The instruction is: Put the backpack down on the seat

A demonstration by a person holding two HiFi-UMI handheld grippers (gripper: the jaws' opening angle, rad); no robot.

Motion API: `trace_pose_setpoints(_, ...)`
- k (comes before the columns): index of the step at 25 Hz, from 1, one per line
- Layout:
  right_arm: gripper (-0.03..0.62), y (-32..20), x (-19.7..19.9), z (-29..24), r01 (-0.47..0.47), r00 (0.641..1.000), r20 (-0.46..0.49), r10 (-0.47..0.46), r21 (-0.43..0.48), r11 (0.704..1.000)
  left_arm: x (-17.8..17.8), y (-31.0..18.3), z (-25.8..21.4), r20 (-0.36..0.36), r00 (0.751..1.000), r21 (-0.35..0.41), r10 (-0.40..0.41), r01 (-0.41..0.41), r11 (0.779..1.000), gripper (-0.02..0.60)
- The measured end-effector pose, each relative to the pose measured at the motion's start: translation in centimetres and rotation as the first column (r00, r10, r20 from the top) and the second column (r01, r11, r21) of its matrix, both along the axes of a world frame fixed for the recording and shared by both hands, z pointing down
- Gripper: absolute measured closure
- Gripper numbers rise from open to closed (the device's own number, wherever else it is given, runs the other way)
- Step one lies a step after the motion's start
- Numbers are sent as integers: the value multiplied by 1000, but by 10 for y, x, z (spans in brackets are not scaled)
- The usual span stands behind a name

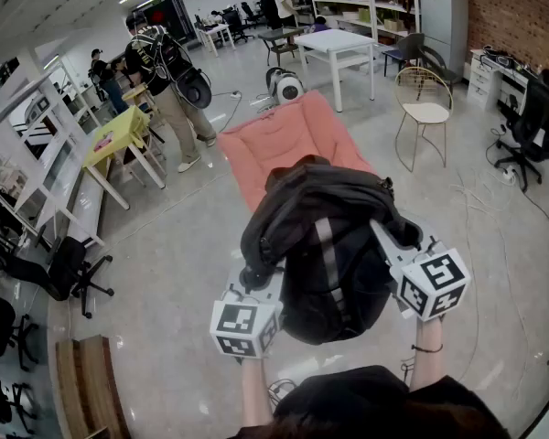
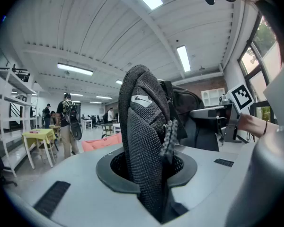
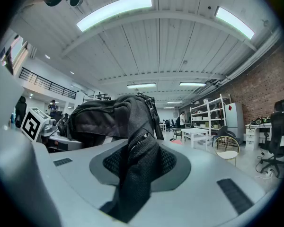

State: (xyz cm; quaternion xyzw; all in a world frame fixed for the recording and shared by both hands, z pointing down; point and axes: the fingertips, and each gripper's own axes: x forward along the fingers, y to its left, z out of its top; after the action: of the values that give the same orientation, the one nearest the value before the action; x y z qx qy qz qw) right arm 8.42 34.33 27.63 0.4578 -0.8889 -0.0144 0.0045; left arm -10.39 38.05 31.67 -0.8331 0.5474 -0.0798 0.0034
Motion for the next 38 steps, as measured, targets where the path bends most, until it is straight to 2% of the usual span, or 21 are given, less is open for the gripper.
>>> trace_pose_setpoints(6,487,-2,-4,1,1,1000,-4,-1,-9,1000,-4,-1,1,1,1000,-8,-3,3,1000,474)
trace_pose_setpoints(14,485,-15,24,11,21,1000,6,-20,-35,999,24,-11,9,2,1000,-27,-25,25,999,474)
trace_pose_setpoints(23,485,-39,32,22,40,999,12,-39,-68,997,34,-27,24,-12,999,-66,-51,50,997,474)
trace_pose_setpoints(30,485,-92,25,41,56,998,10,-55,-109,992,29,-73,42,-16,998,-105,-65,63,992,474)
trace_pose_setpoints(38,485,-174,-1,48,49,999,6,-49,-134,990,3,-159,51,-33,997,-133,-64,59,989,474)
